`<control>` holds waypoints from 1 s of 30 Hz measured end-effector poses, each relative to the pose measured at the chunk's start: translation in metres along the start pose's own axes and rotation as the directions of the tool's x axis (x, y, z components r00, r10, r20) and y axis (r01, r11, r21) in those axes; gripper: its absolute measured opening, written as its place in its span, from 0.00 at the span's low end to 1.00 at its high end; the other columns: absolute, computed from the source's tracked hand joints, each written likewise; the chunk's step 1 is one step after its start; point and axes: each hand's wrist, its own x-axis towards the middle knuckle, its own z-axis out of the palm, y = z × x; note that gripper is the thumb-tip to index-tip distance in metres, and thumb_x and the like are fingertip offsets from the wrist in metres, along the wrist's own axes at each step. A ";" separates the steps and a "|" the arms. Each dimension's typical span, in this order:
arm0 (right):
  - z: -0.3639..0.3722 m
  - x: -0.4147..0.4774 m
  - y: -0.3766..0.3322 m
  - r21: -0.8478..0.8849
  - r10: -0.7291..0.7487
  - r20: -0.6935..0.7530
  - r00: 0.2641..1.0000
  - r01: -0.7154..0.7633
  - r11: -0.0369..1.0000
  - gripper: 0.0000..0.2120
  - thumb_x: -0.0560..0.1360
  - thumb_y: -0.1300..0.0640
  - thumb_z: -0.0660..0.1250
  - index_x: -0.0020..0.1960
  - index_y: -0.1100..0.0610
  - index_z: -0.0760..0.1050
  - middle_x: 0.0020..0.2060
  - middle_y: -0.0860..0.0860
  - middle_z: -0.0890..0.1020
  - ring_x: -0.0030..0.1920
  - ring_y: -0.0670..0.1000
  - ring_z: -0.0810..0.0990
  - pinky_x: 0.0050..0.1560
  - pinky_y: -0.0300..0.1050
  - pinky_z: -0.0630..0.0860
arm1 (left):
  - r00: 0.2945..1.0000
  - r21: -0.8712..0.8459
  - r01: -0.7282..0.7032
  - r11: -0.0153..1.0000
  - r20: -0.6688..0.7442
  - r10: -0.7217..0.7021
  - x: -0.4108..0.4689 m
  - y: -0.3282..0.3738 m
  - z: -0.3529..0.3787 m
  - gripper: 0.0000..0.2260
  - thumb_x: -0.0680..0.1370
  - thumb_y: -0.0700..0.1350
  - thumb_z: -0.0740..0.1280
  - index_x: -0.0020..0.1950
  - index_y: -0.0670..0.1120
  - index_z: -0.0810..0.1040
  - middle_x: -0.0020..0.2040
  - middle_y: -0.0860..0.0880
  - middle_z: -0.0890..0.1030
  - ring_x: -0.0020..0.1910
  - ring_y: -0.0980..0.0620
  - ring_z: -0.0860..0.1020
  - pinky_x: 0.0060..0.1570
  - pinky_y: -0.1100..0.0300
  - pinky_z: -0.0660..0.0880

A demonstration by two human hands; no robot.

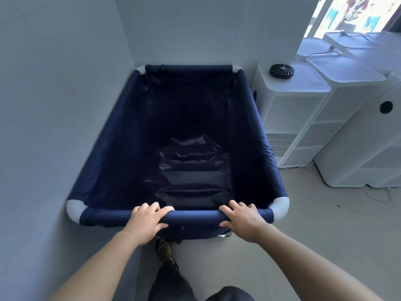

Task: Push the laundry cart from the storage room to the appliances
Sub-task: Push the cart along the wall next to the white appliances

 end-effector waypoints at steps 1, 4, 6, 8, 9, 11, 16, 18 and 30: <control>0.000 0.001 0.000 0.001 0.001 0.003 1.000 -0.001 1.000 0.22 0.79 0.38 0.50 0.67 0.50 0.61 0.59 0.54 0.70 0.55 0.57 0.72 0.48 0.52 0.65 | 1.000 -0.008 -0.001 1.000 -0.004 0.001 0.001 -0.001 0.000 0.21 0.79 0.59 0.57 0.72 0.64 0.57 0.58 0.55 0.71 0.54 0.50 0.70 0.60 0.55 0.65; -0.002 0.004 0.001 -0.002 -0.004 -0.005 1.000 0.004 1.000 0.22 0.79 0.38 0.51 0.67 0.50 0.61 0.59 0.54 0.70 0.55 0.55 0.72 0.49 0.52 0.65 | 1.000 -0.023 -0.006 1.000 -0.023 0.006 0.003 -0.003 0.001 0.21 0.79 0.60 0.58 0.71 0.65 0.57 0.57 0.55 0.71 0.54 0.50 0.70 0.59 0.55 0.65; -0.004 0.005 0.002 -0.003 -0.003 -0.006 1.000 0.003 1.000 0.22 0.79 0.38 0.51 0.67 0.50 0.61 0.58 0.54 0.70 0.55 0.56 0.72 0.49 0.52 0.66 | 1.000 -0.032 -0.010 0.999 -0.026 0.009 0.005 -0.005 0.002 0.21 0.79 0.60 0.58 0.71 0.64 0.57 0.57 0.55 0.72 0.54 0.50 0.71 0.59 0.54 0.65; -0.004 0.005 0.001 -0.010 0.001 -0.009 1.000 -0.002 1.000 0.22 0.79 0.38 0.51 0.67 0.50 0.61 0.58 0.54 0.70 0.55 0.57 0.72 0.50 0.52 0.67 | 0.999 -0.035 -0.012 0.999 -0.038 0.011 0.006 -0.005 0.002 0.21 0.79 0.59 0.58 0.71 0.64 0.57 0.57 0.55 0.72 0.54 0.50 0.71 0.59 0.54 0.65; -0.005 0.004 0.001 -0.010 0.005 -0.009 1.000 -0.005 1.000 0.22 0.79 0.38 0.50 0.67 0.50 0.61 0.58 0.54 0.70 0.55 0.57 0.72 0.50 0.53 0.67 | 0.999 -0.034 -0.012 0.999 -0.042 0.010 0.006 -0.005 0.002 0.22 0.79 0.59 0.58 0.71 0.64 0.57 0.57 0.55 0.72 0.54 0.50 0.71 0.58 0.54 0.65; -0.005 0.003 -0.001 -0.003 0.013 -0.012 1.000 -0.013 1.000 0.22 0.80 0.38 0.50 0.67 0.50 0.61 0.58 0.54 0.70 0.55 0.57 0.72 0.51 0.53 0.67 | 0.999 -0.023 -0.010 1.000 -0.049 0.009 0.005 -0.004 0.002 0.22 0.79 0.60 0.58 0.71 0.64 0.57 0.57 0.55 0.72 0.54 0.50 0.71 0.59 0.54 0.65; -0.007 0.001 -0.004 -0.006 0.026 -0.012 1.000 -0.026 1.000 0.22 0.80 0.39 0.50 0.68 0.50 0.61 0.59 0.54 0.69 0.57 0.57 0.72 0.50 0.52 0.66 | 0.998 -0.012 0.000 1.000 -0.065 -0.001 0.004 -0.003 0.004 0.22 0.79 0.59 0.58 0.72 0.64 0.57 0.58 0.54 0.72 0.54 0.49 0.71 0.60 0.55 0.66; -0.008 0.001 -0.003 -0.005 0.024 -0.010 1.000 -0.024 1.000 0.22 0.80 0.39 0.51 0.68 0.50 0.61 0.60 0.54 0.69 0.57 0.57 0.72 0.50 0.52 0.65 | 0.997 -0.012 0.003 1.000 -0.075 -0.004 0.003 -0.002 0.004 0.22 0.79 0.59 0.58 0.72 0.63 0.58 0.58 0.53 0.72 0.54 0.49 0.71 0.60 0.55 0.66; -0.010 0.001 -0.005 0.028 0.036 0.019 0.999 -0.037 0.999 0.22 0.80 0.39 0.51 0.69 0.50 0.61 0.61 0.55 0.69 0.59 0.59 0.72 0.54 0.56 0.66 | 0.995 0.003 0.041 0.999 -0.094 -0.041 -0.001 0.005 0.003 0.21 0.79 0.57 0.58 0.72 0.62 0.58 0.59 0.53 0.72 0.57 0.50 0.71 0.62 0.55 0.64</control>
